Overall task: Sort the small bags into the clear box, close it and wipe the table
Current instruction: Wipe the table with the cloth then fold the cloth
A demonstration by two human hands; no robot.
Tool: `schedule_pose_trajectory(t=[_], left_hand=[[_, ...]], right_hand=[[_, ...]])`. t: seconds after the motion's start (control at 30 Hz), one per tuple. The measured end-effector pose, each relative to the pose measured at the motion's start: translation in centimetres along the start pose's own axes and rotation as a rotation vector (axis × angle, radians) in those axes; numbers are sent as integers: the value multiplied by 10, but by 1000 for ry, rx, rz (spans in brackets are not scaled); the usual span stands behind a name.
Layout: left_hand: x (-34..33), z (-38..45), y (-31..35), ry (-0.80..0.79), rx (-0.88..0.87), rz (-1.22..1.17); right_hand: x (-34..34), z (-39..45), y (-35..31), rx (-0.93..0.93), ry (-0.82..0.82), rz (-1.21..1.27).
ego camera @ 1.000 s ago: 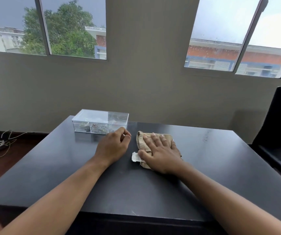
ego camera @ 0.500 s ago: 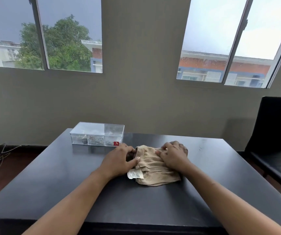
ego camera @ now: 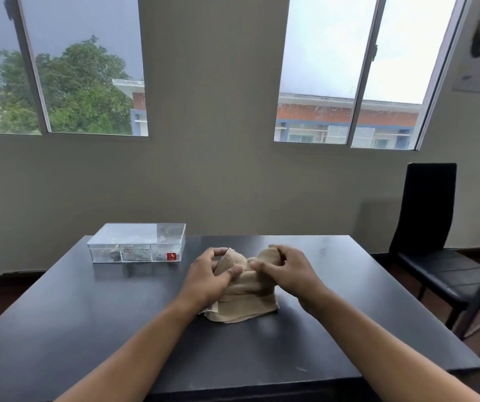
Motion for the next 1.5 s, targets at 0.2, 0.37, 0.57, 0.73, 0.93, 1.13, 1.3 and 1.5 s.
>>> schedule_pose_trajectory(t=[0.2,0.37,0.57,0.73,0.93,1.13,1.3,1.5], left_hand=[[-18,-1,43,62,-146,-103],[-56,5,86,-30,-242,-99],[-118,15,115,-146,-258,-71],[-164,11,111,-190,-200,-51],[-209,9,110,-251,-172,85],[-225,1,101,-230,-235,336],[-225,-6,100,-170,-296,552],[-213,-8,104,-151,-345,586]], right_hand=[[34,-11,41,-165,51,439],[112,-10,-5,240,364,-7],[172,1,-19,317,469,-196],[200,13,6,218,366,-350],[216,24,36,121,234,-510],[216,23,72,68,308,-568],[204,10,102,-48,370,-650],[192,-10,81,-36,476,-870]])
Point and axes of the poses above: each hand's wrist, its own z-axis towards the middle knuckle, its own x-axis out of the back of the hand, y = z × x, the point moved 10 cm from there along z, towards the middle knuckle
